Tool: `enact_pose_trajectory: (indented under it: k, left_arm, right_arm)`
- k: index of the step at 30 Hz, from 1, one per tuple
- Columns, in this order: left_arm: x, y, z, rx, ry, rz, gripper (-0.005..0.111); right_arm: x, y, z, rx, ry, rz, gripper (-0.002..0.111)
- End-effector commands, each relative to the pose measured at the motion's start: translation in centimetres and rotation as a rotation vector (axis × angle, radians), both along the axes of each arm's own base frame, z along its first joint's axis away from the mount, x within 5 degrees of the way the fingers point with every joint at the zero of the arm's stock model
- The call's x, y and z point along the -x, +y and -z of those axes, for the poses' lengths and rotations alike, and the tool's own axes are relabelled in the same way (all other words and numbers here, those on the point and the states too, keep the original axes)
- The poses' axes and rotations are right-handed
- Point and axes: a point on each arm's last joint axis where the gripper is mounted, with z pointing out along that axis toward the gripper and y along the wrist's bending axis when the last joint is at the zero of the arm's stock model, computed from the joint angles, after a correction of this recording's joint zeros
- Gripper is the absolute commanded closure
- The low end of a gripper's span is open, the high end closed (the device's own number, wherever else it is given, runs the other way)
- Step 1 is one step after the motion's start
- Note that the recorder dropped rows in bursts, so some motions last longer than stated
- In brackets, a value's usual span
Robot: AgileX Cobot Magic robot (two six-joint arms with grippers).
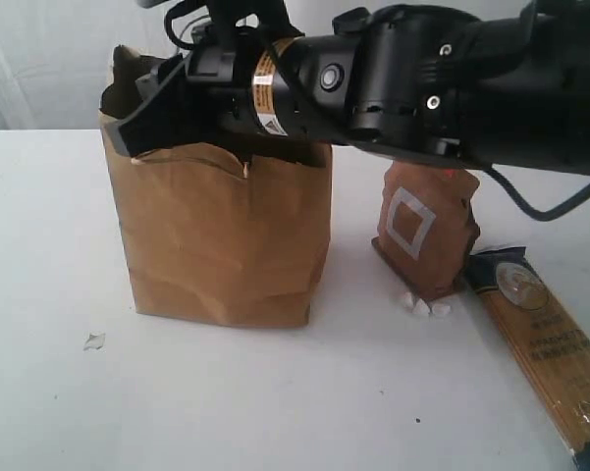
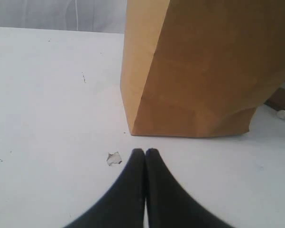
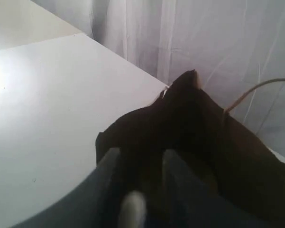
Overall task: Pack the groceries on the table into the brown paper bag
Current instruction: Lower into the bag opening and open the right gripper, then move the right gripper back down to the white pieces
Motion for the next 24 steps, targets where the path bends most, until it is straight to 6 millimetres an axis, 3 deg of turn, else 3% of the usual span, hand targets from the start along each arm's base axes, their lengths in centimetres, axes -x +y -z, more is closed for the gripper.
enact_pose_trajectory:
  k: [1,4,10,18,24]
  left_arm:
    - [0.0,0.0,0.0,0.008,-0.003,-0.001,0.107]
    - [0.0,0.0,0.0,0.008,-0.003,-0.001,0.107]
    - [0.0,0.0,0.0,0.008,-0.003,-0.001,0.107]
    - [0.0,0.0,0.0,0.008,-0.003,-0.001,0.107]
    - [0.0,0.0,0.0,0.008,-0.003,-0.001,0.107]
  right_arm:
    - [0.1,0.1,-0.2,0.006,-0.019,-0.014,0.066]
    - [0.0,0.2,-0.7,-0.004,-0.029,-0.013,0.066]
    - [0.8,-1.4,-3.8,-0.036,-0.078,0.041,0.066]
    - [2.3,-6.3,-7.4,0.014,-0.080,0.304,0.066]
    - [4.9,-10.8,-9.6,0.052,-0.097,0.450,0.066]
